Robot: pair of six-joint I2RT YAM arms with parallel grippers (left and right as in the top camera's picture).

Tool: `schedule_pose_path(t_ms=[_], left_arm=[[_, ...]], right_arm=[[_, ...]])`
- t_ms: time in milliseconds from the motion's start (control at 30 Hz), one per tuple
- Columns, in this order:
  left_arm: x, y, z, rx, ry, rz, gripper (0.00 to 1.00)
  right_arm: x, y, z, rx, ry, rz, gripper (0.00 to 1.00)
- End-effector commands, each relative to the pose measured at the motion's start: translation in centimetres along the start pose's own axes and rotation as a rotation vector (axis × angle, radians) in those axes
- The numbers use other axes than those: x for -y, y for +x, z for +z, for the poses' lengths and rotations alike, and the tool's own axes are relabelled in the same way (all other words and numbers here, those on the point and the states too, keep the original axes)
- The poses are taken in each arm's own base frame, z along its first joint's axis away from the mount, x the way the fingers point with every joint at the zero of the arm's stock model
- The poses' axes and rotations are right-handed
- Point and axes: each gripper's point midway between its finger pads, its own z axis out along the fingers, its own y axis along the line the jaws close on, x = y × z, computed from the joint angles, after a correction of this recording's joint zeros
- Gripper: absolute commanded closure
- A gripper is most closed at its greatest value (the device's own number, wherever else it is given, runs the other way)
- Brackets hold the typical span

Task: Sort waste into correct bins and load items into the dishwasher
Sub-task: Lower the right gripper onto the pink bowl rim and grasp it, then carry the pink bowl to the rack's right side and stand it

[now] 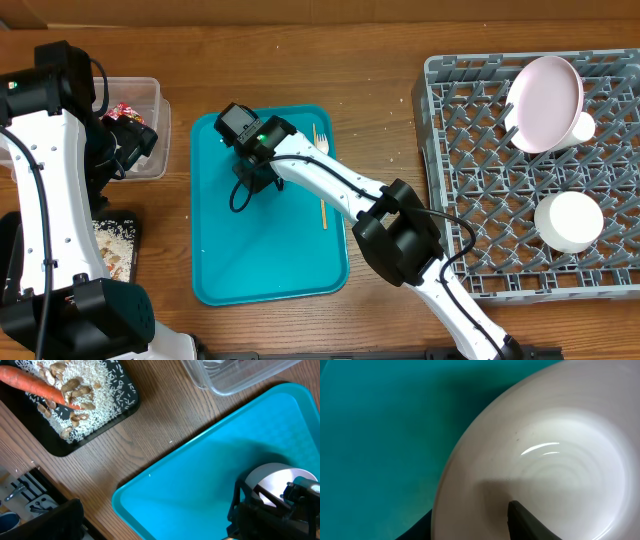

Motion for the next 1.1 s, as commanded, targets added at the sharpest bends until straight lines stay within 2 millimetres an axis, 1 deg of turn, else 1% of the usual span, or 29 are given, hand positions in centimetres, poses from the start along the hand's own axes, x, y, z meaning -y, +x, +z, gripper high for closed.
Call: schedule_pose_path(t_ms=[0, 100, 167, 233, 267, 333, 400, 633, 800, 900, 1000, 1067], left_arm=[[0.1, 0.1, 0.1, 0.001, -0.01, 0.005, 0.0], [0.1, 0.1, 0.1, 0.001, -0.01, 0.005, 0.0], [0.1, 0.1, 0.1, 0.001, -0.01, 0.005, 0.0], [0.1, 0.1, 0.1, 0.001, -0.01, 0.005, 0.0], [0.1, 0.1, 0.1, 0.001, -0.01, 0.005, 0.0], [0.1, 0.1, 0.1, 0.001, -0.01, 0.005, 0.0], [0.1, 0.1, 0.1, 0.001, -0.01, 0.005, 0.0], [0.1, 0.1, 0.1, 0.001, -0.01, 0.005, 0.0], [0.1, 0.1, 0.1, 0.001, -0.01, 0.005, 0.0], [0.1, 0.1, 0.1, 0.001, -0.01, 0.005, 0.0], [0.1, 0.1, 0.1, 0.001, -0.01, 0.005, 0.0], [0.1, 0.1, 0.1, 0.001, -0.01, 0.005, 0.0]], right_arm=[[-0.1, -2.1, -3.2, 0.08, -0.005, 0.01, 0.59], [-0.2, -2.8, -4.4, 0.098, -0.008, 0.021, 0.59], [-0.4, -3.9, -5.9, 0.132, -0.02, 0.033, 0.59], [-0.7, -4.5, -6.7, 0.152, -0.031, 0.032, 0.59], [-0.7, -4.5, -6.7, 0.153, -0.034, 0.032, 0.6], [-0.8, -4.3, -6.6, 0.145, -0.036, 0.032, 0.66], [-0.7, -4.0, -6.3, 0.135, -0.034, 0.031, 0.68], [-1.3, -2.4, -4.7, 0.078, -0.067, 0.028, 0.7], [-1.3, -2.6, -4.6, 0.085, -0.068, 0.028, 0.71], [-1.3, -2.6, -4.6, 0.084, -0.068, 0.028, 0.79], [-1.3, -2.6, -4.6, 0.084, -0.068, 0.028, 0.81], [-1.3, -2.5, -4.6, 0.082, -0.068, 0.028, 0.84]])
